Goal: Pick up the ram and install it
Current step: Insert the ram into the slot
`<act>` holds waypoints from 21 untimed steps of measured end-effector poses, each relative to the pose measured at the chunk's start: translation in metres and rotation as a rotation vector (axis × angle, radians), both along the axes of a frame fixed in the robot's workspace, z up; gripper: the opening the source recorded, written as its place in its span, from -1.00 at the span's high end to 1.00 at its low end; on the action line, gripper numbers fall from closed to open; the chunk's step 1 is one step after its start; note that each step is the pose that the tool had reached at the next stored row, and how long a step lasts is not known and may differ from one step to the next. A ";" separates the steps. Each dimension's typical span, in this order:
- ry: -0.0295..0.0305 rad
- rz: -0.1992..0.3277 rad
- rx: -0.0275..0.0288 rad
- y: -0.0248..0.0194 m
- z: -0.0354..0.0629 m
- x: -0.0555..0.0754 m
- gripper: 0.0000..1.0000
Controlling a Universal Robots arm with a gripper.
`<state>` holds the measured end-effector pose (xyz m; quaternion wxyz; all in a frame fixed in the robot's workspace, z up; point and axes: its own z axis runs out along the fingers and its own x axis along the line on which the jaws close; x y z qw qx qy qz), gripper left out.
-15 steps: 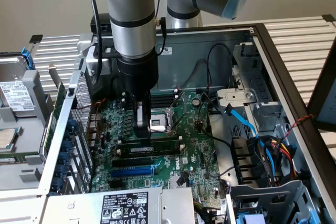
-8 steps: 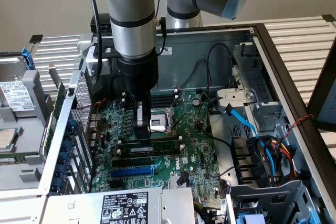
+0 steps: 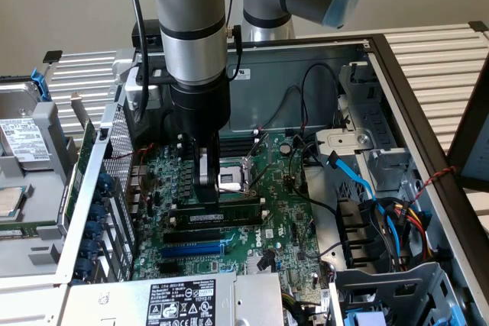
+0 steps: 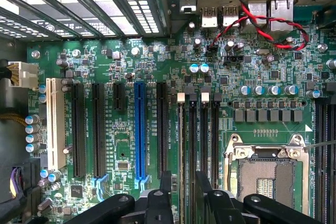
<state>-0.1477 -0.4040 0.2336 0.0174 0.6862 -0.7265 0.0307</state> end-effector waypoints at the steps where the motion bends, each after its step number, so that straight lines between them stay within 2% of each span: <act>1: 0.0001 0.000 -0.0001 0.0000 0.0000 0.000 0.40; 2: 0.0001 0.000 -0.0001 0.0000 0.0000 0.000 0.40; 5: 0.0000 0.000 0.0000 0.0000 0.0000 0.000 0.77; 16: 0.0000 0.000 -0.0001 0.0000 0.0003 0.000 0.79; 21: -0.0001 0.000 -0.0043 0.0002 0.0028 0.000 0.79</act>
